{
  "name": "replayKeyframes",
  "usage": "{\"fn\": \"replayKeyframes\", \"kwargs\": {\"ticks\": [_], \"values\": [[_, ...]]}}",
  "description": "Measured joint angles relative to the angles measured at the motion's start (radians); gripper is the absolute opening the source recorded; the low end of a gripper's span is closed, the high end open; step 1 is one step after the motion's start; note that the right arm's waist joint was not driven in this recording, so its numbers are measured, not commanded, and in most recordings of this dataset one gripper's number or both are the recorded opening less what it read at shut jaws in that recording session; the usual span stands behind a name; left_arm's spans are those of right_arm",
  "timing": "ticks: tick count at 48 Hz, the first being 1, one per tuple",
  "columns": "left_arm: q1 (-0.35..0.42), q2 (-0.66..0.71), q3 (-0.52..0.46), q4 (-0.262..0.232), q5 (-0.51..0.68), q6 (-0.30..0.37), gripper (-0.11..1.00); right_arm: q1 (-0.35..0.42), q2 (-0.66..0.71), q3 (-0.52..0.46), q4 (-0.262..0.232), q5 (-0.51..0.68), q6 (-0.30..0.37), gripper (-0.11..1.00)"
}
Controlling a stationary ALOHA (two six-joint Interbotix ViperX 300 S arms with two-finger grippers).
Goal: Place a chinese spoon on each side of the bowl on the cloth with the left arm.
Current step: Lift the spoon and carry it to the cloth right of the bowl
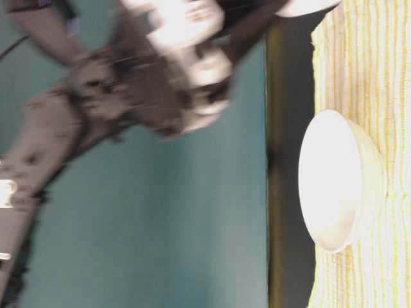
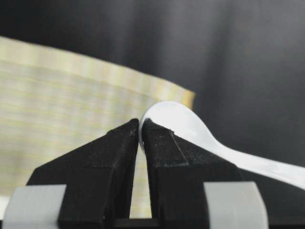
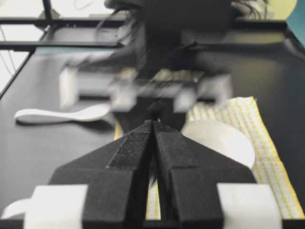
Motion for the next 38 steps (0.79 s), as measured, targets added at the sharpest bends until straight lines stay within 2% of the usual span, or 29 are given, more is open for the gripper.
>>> {"fn": "replayKeyframes", "kwargs": {"ticks": [6,10,18,26,38], "values": [[0.069,-0.028,-0.043,0.0,0.072,0.086,0.06,0.0,-0.002,-0.002,0.002,0.0,0.0,0.0],[0.117,-0.029,-0.061,0.0,0.083,0.117,0.06,0.0,-0.005,0.0,0.002,0.0,0.0,0.0],[0.181,-0.025,-0.066,0.0,0.083,0.126,0.06,0.0,-0.008,-0.002,0.0,0.002,0.0,0.0],[0.193,-0.012,-0.057,0.0,0.041,0.13,0.06,0.0,-0.015,0.0,0.0,0.0,0.0,0.0],[0.212,0.04,0.006,0.0,-0.044,0.132,0.06,0.0,-0.021,0.0,0.002,0.002,0.0,0.0]]}}
